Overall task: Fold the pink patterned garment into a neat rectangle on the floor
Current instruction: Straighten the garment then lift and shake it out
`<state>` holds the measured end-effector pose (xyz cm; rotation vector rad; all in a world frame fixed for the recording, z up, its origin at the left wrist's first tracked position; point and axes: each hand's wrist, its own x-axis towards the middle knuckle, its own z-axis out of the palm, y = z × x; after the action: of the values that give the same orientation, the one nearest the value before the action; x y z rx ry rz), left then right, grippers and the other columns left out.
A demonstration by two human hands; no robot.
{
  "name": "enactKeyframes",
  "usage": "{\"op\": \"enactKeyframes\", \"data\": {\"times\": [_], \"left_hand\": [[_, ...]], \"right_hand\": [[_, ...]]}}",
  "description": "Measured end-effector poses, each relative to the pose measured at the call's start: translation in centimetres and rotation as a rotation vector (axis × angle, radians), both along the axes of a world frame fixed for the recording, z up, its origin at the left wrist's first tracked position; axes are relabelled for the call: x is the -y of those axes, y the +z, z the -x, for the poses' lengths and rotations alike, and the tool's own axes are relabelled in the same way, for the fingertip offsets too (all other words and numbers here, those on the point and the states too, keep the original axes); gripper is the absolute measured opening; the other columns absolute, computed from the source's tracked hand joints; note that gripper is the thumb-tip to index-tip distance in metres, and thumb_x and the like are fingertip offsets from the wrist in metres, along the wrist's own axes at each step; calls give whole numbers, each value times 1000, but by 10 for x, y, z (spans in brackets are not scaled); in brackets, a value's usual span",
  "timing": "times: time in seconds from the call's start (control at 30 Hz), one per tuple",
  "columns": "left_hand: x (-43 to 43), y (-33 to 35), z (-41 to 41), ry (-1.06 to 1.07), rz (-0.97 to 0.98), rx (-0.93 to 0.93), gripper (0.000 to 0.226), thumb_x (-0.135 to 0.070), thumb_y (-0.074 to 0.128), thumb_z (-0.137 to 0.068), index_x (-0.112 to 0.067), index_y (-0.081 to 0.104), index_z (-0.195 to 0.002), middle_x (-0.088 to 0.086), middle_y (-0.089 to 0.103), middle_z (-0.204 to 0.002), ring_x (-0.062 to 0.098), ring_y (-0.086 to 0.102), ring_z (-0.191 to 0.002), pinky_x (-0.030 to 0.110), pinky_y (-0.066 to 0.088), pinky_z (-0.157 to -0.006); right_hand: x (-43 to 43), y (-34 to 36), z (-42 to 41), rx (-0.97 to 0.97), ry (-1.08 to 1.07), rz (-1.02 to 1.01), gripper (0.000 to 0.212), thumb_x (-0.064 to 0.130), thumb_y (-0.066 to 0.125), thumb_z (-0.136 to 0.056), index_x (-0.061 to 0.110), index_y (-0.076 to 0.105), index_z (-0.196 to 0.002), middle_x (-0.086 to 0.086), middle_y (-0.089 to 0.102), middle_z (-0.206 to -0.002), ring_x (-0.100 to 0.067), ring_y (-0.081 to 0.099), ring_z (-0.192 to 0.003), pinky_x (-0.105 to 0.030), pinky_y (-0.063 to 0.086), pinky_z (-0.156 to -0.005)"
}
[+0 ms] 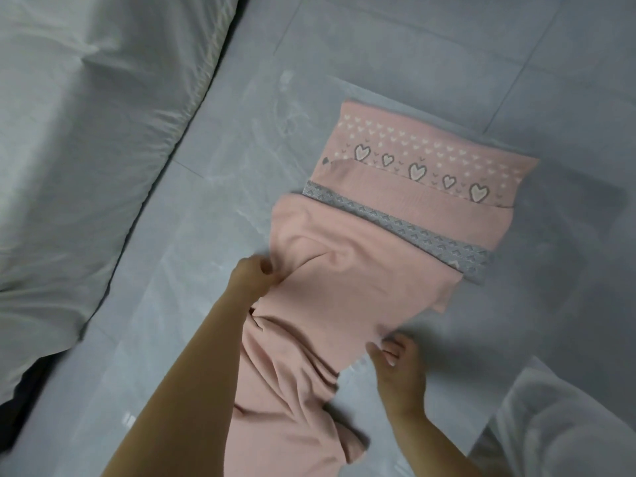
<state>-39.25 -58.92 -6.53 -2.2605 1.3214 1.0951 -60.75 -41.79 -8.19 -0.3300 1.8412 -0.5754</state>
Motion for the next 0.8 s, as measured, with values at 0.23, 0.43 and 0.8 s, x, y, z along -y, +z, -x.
{"op": "enactKeyframes", "data": {"times": [0.23, 0.43, 0.8], "left_hand": [[-1, 14, 2, 58, 193, -122, 10, -19, 47, -91, -10, 43, -89, -3, 43, -65, 15, 40, -57, 25, 32, -50], [2, 39, 3, 146, 34, -297, 26, -14, 58, -86, -12, 41, -105, 2, 56, -76, 15, 46, -59, 21, 34, -47], [33, 43, 14, 193, 640, -166, 38, -17, 55, -89, -16, 45, -126, -5, 57, -93, 15, 53, -88, 19, 41, -67]], "right_hand": [[26, 5, -30, 6, 177, -49, 21, 19, 57, -86, 11, 47, -70, -5, 52, -67, -29, 50, -73, -31, 34, -63], [10, 31, -12, -119, -114, 89, 15, 16, 44, -95, 2, 46, -96, -9, 51, -80, -26, 49, -78, -30, 35, -71], [50, 32, 49, -295, -121, 313, 18, 11, 44, -95, 0, 51, -107, -9, 57, -92, -21, 53, -80, -24, 34, -67]]}}
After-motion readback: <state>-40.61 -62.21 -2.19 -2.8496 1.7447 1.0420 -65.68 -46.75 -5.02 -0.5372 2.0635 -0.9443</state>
